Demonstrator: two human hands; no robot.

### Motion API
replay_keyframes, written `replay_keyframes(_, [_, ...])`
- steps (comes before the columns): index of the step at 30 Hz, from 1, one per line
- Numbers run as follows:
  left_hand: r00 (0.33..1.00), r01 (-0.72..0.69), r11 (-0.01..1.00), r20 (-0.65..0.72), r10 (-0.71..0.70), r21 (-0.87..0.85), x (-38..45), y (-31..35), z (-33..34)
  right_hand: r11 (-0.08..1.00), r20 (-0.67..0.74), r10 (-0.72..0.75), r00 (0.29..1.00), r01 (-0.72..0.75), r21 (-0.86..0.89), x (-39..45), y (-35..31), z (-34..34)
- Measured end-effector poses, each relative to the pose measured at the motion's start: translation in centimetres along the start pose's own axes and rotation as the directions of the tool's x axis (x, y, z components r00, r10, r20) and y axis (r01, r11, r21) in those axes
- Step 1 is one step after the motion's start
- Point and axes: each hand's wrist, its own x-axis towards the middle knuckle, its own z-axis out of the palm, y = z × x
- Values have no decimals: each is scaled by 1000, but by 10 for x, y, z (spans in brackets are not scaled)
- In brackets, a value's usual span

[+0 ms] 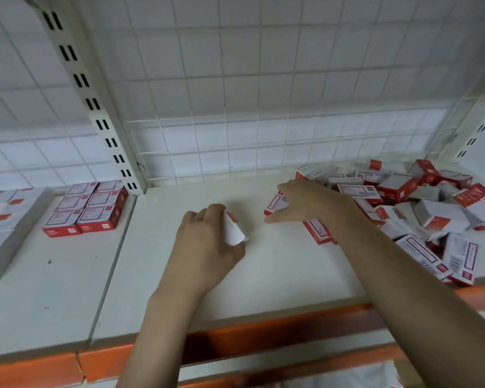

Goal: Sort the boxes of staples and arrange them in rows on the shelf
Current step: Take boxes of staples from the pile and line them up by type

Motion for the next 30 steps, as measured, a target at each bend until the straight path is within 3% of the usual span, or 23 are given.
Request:
replay_keyframes(6, [996,65,998,-64,-63,22,-17,2,2,996,-89,-41,995,48,71,-3,-2,7])
replay_keyframes(11, [988,125,992,-92,-126,-20,-32,6,-5,993,-262,-69,962,91,71,-27,-18,10])
replay_keyframes(14, [982,161,987,-102,-162,-16,-40,7,-10,975,-321,-100,942,158,158,-41,-29,18])
replay_keyframes(26, [973,167,977,-141,-185,-129,-72,-23,-44,874,-419,-150,895,318,368,-75,-85,43])
replay_keyframes(30, [976,163,987,-146,-159,15,-80,-45,-68,853,-406,-105,908,292,432,-80,-115,49])
